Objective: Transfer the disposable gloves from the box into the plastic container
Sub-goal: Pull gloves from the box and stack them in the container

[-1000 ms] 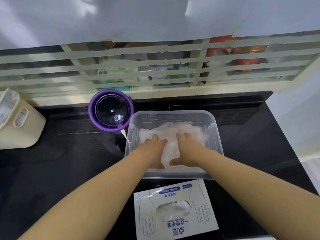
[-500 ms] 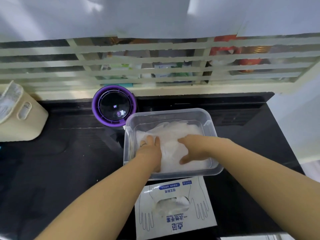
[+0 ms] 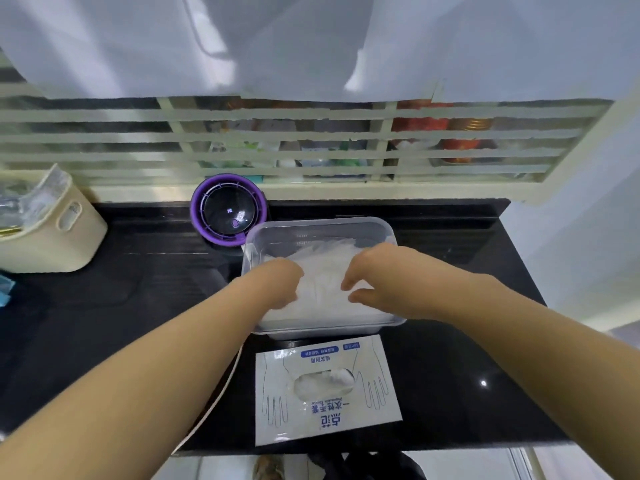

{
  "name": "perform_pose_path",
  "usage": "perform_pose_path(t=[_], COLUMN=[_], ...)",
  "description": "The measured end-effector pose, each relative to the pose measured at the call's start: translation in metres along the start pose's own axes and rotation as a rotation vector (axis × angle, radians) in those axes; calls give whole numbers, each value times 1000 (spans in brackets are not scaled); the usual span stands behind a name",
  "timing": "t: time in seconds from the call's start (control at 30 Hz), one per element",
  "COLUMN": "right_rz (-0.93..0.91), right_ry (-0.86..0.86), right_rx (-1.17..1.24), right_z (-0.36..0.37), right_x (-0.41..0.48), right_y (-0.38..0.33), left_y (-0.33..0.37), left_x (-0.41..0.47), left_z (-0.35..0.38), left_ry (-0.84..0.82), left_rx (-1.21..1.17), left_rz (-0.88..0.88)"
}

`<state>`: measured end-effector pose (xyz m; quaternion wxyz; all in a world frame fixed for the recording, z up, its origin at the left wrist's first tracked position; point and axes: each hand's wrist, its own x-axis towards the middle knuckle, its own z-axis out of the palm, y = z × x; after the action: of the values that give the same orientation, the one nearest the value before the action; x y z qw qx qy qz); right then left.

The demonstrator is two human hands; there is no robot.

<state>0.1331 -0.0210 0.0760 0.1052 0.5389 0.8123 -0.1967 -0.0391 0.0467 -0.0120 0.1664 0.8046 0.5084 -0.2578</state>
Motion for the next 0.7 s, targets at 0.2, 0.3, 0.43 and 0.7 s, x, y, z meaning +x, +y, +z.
perform_pose_path(t=[0.2, 0.3, 0.43, 0.7], right_rz=[-167, -222, -242, -239], right_ry=[-83, -245, -361, -294], right_rx=[94, 39, -186, -159], right_z=[27, 62, 107, 130], right_x=[-13, -13, -8, -2], right_y=[-25, -31, -26, -28], left_y=[-1, -2, 0, 16], left_x=[-69, -103, -117, -105], left_z=[5, 25, 54, 121], left_ry=[367, 456, 431, 188], left_rx=[-295, -354, -329, -137], left_rz=[105, 155, 175, 199])
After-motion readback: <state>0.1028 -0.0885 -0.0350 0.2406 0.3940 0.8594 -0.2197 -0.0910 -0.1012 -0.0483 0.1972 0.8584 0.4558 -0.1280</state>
